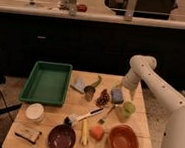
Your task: Place sponge in plastic cup
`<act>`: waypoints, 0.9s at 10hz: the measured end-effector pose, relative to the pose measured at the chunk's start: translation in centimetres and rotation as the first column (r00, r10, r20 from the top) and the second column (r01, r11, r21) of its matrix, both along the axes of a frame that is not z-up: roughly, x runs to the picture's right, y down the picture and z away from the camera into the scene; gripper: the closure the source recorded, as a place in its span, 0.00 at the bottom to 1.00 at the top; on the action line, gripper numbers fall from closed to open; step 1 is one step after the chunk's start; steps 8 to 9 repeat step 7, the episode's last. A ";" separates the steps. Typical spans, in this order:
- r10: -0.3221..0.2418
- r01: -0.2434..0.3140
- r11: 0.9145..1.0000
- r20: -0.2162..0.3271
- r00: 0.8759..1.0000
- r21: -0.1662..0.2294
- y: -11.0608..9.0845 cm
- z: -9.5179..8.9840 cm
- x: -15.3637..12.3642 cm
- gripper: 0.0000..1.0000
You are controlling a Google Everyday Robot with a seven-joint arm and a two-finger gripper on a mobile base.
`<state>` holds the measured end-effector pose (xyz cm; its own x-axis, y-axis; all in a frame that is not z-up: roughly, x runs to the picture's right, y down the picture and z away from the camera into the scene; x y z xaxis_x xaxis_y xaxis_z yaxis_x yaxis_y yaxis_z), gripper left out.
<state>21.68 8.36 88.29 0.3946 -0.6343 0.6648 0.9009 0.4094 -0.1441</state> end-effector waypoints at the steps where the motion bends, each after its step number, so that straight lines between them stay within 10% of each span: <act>1: -0.009 0.009 1.000 0.002 1.000 0.002 0.0 0.3 0.1 0.20; 9: -0.050 0.050 0.998 0.009 0.999 0.039 -0.1 2.5 -0.1 0.20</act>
